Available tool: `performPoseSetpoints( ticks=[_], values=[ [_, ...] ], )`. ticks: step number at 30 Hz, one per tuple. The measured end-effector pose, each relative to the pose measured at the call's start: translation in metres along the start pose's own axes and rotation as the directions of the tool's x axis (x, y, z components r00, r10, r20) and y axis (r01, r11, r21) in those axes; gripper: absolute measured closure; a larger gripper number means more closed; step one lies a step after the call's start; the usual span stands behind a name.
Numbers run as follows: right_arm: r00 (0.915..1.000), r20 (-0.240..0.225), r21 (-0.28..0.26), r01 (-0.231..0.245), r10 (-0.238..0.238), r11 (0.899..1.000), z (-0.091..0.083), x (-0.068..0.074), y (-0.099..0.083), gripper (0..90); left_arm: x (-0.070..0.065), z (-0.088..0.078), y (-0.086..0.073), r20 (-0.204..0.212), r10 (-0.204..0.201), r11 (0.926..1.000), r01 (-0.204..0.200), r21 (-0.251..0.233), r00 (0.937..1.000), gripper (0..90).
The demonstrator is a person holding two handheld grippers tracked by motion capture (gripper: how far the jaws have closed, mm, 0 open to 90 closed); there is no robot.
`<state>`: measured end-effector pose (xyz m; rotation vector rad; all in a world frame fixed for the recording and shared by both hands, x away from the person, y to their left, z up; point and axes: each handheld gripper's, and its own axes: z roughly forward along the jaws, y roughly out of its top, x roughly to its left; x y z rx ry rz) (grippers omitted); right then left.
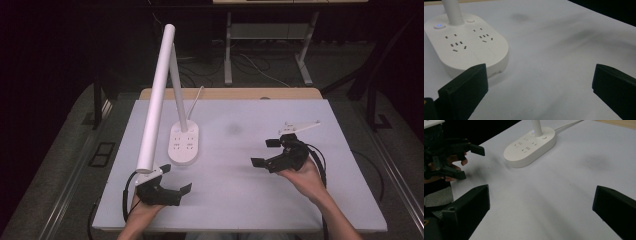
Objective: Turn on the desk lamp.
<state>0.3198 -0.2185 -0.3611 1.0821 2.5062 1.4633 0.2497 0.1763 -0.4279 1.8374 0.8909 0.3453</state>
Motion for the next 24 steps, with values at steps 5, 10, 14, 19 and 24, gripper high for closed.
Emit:
performPoseSetpoints(
  ticks=[5, 10, 14, 19, 24],
  values=[
    [1.0, -0.002, 0.005, -0.002, 0.002, 1.0, 0.008, -0.004, 0.01, 0.5, 0.0, 0.0, 0.0, -0.001, -0.001, 1.0, 0.001, -0.001, 1.0, 0.0],
    [0.9998, -0.004, 0.001, -0.018, 0.018, 1.0, 0.013, -0.008, 0.016, 0.5, 0.0, 0.0, 0.0, 0.0, 0.0, 1.0, 0.0, -0.001, 1.0, 0.0],
    [0.9999, -0.006, 0.005, -0.014, 0.014, 1.0, 0.017, -0.01, 0.02, 0.5, 0.001, -0.001, 0.0, -0.001, 0.0, 1.0, 0.0, -0.002, 1.0, 0.0],
    [0.9999, -0.007, 0.008, -0.011, 0.011, 1.0, 0.022, -0.011, 0.027, 0.5, 0.0, -0.001, 0.0, 0.0, 0.0, 1.0, 0.0, -0.001, 1.0, 0.0],
    [0.9999, -0.006, 0.003, -0.016, 0.016, 1.0, 0.029, -0.013, 0.033, 0.5, 0.001, -0.001, 0.0, 0.0, 0.001, 1.0, -0.001, -0.001, 1.0, 0.0]
  ],
)
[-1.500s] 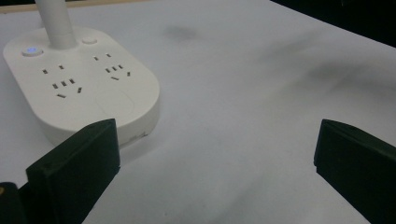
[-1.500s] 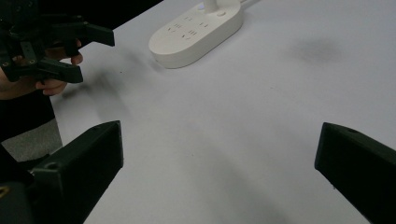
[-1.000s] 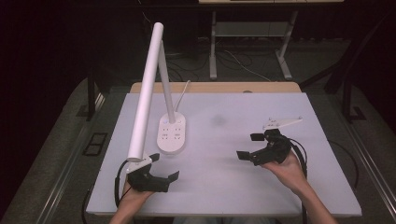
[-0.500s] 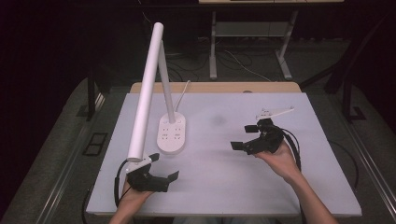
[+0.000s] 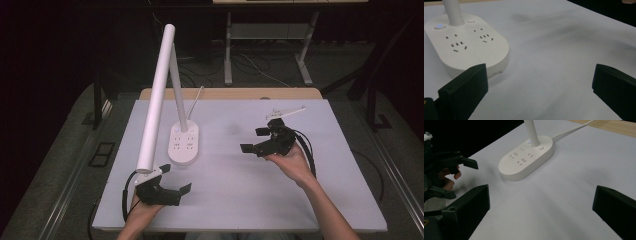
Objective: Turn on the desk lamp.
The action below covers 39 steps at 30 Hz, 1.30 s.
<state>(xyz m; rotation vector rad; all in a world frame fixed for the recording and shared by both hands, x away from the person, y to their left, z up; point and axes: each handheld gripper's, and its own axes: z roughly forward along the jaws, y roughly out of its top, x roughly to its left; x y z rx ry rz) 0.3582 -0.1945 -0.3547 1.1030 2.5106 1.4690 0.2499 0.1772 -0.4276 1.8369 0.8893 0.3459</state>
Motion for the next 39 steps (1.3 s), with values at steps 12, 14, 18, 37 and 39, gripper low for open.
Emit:
performPoseSetpoints(
  ticks=[12, 14, 18, 37, 39],
  values=[
    [0.9999, 0.006, 0.008, -0.011, 0.011, 1.0, 0.015, -0.005, 0.017, 0.5, 0.0, 0.0, 0.0, 0.0, 0.002, 1.0, -0.002, 0.0, 1.0, 0.0],
    [0.9998, 0.004, 0.002, -0.017, 0.017, 1.0, 0.019, -0.006, 0.018, 0.5, 0.0, 0.0, 0.0, -0.001, 0.0, 1.0, 0.0, -0.001, 1.0, 0.0],
    [0.9996, 0.006, 0.008, -0.029, 0.029, 1.0, 0.026, -0.009, 0.019, 0.5, 0.0, 0.0, 0.0, -0.001, 0.002, 1.0, -0.002, 0.0, 1.0, 0.0],
    [0.9974, 0.029, 0.043, -0.067, 0.066, 0.997, 0.062, -0.024, 0.032, 0.5, 0.0, -0.001, 0.0, 0.0, 0.006, 1.0, -0.006, 0.0, 1.0, 0.0],
    [0.9975, 0.026, 0.044, -0.067, 0.066, 0.997, 0.064, -0.023, 0.034, 0.5, 0.0, -0.001, 0.0, 0.0, 0.005, 1.0, -0.005, -0.001, 1.0, 0.0]
  ],
)
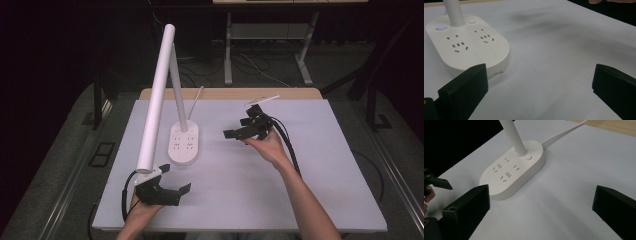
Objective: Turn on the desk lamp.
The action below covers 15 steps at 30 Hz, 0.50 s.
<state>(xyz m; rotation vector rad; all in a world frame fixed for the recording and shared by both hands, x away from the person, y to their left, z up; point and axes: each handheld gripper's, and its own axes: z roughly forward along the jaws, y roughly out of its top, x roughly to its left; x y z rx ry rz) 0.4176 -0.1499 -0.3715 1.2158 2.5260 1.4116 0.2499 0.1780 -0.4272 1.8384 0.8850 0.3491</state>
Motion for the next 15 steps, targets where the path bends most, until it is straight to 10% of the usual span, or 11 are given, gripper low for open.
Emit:
performPoseSetpoints(
  ticks=[15],
  values=[
    [0.999, -0.03, 0.014, 0.033, -0.033, 0.999, 0.036, 0.013, 0.024, 0.5, 0.001, -0.001, 0.001, -0.002, 0.005, 1.0, -0.005, -0.003, 1.0, 0.0]
  ],
)
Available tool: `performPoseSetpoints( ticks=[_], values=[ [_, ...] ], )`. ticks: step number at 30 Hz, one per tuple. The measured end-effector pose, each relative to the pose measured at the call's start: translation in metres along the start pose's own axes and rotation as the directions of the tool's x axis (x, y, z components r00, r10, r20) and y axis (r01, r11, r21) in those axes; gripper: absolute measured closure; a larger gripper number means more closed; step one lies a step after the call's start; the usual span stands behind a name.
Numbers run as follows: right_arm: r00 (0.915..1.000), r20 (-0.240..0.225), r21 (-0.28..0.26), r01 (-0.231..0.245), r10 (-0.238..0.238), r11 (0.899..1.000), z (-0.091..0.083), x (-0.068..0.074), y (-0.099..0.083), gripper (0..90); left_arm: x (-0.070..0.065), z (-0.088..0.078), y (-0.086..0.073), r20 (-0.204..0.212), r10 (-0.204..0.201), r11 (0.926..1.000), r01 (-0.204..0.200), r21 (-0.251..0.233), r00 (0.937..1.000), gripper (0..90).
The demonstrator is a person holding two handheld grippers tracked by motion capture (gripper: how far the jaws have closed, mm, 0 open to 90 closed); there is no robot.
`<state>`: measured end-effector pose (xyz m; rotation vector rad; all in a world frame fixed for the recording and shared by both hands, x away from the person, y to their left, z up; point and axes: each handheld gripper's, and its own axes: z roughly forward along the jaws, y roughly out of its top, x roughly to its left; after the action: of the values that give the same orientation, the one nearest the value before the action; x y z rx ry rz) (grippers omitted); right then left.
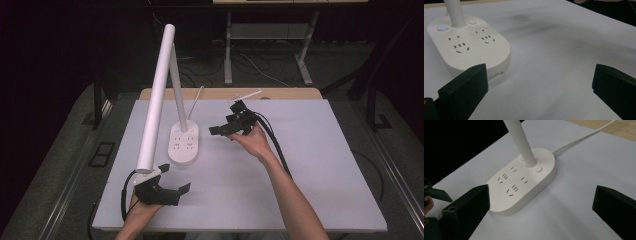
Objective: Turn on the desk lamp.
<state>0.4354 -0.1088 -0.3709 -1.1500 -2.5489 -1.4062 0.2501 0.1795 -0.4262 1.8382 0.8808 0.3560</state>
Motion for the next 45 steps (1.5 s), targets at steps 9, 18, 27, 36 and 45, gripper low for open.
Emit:
performPoseSetpoints(
  ticks=[9, 18, 27, 36, 45],
  values=[
    [1.0, -0.005, 0.008, -0.002, 0.002, 1.0, 0.018, 0.004, 0.008, 0.5, 0.001, -0.001, 0.0, -0.002, 0.001, 1.0, -0.001, -0.003, 1.0, 0.0],
    [0.9997, -0.001, 0.042, -0.026, 0.026, 0.999, 0.042, 0.003, 0.008, 0.5, 0.001, -0.002, 0.001, 0.006, 0.002, 1.0, -0.002, -0.003, 1.0, 0.0],
    [0.9999, 0.003, 0.048, -0.01, 0.01, 0.999, 0.056, -0.002, 0.012, 15.1, 0.001, -0.002, 0.0, 0.009, -0.002, 1.0, 0.002, -0.004, 1.0, 0.0],
    [0.9999, 0.007, 0.024, 0.009, -0.009, 1.0, 0.064, -0.007, 0.017, 36.6, 0.003, -0.003, 0.0, 0.01, -0.01, 0.9999, 0.01, -0.009, 0.9999, 0.0],
    [0.9996, 0.006, 0.019, 0.026, -0.026, 0.999, 0.077, -0.01, 0.017, 56.1, 0.0, -0.002, 0.0, 0.019, 0.001, 1.0, -0.001, -0.003, 0.9998, 0.0]
  ],
)
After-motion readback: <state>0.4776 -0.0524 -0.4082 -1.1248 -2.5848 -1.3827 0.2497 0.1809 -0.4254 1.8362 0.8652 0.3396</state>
